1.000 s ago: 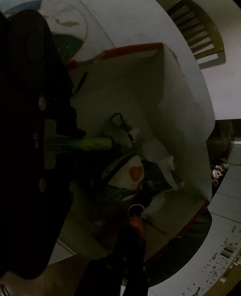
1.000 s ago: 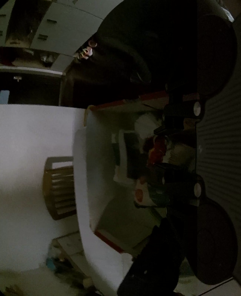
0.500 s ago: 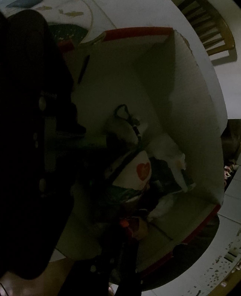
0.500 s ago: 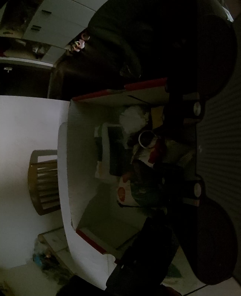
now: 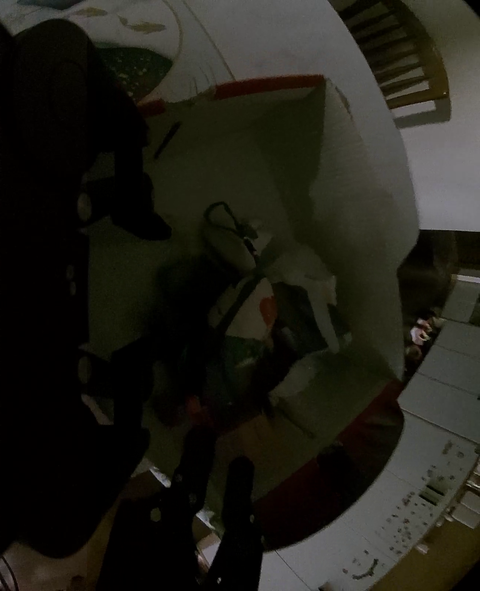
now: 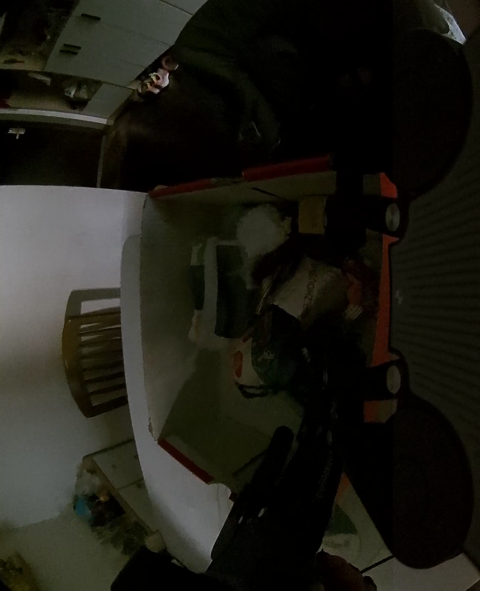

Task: Organize objects
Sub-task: 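Open both tools to release the green tube and orange toy into the shoebox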

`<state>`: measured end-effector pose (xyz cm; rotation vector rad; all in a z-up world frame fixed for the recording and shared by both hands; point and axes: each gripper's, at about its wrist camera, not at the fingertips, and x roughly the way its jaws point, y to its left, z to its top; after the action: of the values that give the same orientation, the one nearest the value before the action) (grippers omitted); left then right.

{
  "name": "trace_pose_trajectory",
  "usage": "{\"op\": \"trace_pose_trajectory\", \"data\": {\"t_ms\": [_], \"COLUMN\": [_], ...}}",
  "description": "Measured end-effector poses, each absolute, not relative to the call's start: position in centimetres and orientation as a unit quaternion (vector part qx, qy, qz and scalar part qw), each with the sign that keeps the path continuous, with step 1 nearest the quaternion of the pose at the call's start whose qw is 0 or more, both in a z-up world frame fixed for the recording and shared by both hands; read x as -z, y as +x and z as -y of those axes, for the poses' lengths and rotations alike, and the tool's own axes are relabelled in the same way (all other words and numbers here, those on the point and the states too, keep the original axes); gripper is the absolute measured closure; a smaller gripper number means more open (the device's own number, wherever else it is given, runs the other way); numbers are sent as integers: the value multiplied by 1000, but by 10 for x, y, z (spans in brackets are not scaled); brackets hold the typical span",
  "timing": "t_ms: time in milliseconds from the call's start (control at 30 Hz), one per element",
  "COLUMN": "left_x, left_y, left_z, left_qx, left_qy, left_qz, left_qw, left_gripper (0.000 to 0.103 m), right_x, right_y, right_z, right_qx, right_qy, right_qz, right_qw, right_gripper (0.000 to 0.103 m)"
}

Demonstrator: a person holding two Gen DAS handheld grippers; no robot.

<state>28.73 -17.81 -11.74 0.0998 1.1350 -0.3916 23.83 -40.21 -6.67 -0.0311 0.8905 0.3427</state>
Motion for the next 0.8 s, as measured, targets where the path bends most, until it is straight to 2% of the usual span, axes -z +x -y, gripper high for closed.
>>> {"op": "trace_pose_trajectory", "data": {"t_ms": [33,100,267,333,400,567,800], "left_x": [113,108,85,76,69,54,36], "left_y": [283,281,261,253,245,224,195], "left_z": [176,180,172,168,163,153,138], "left_qx": [187,188,202,206,211,223,235], "left_qy": [46,46,40,38,37,38,42], "left_qz": [-528,-515,-477,-464,-451,-421,-385], "left_qw": [827,835,855,861,866,878,891], "left_gripper": [44,34,34,34,33,27,19], "right_x": [65,60,45,38,31,16,-2], "right_y": [236,232,220,214,206,189,163], "right_z": [402,401,396,394,390,381,368], "right_qx": [-166,-166,-164,-162,-158,-151,-145], "right_qy": [-15,-15,-11,-8,-8,-4,2], "right_qz": [-428,-424,-410,-403,-395,-384,-372], "right_qw": [889,890,897,901,905,911,917], "right_gripper": [57,57,57,52,51,49,38]}}
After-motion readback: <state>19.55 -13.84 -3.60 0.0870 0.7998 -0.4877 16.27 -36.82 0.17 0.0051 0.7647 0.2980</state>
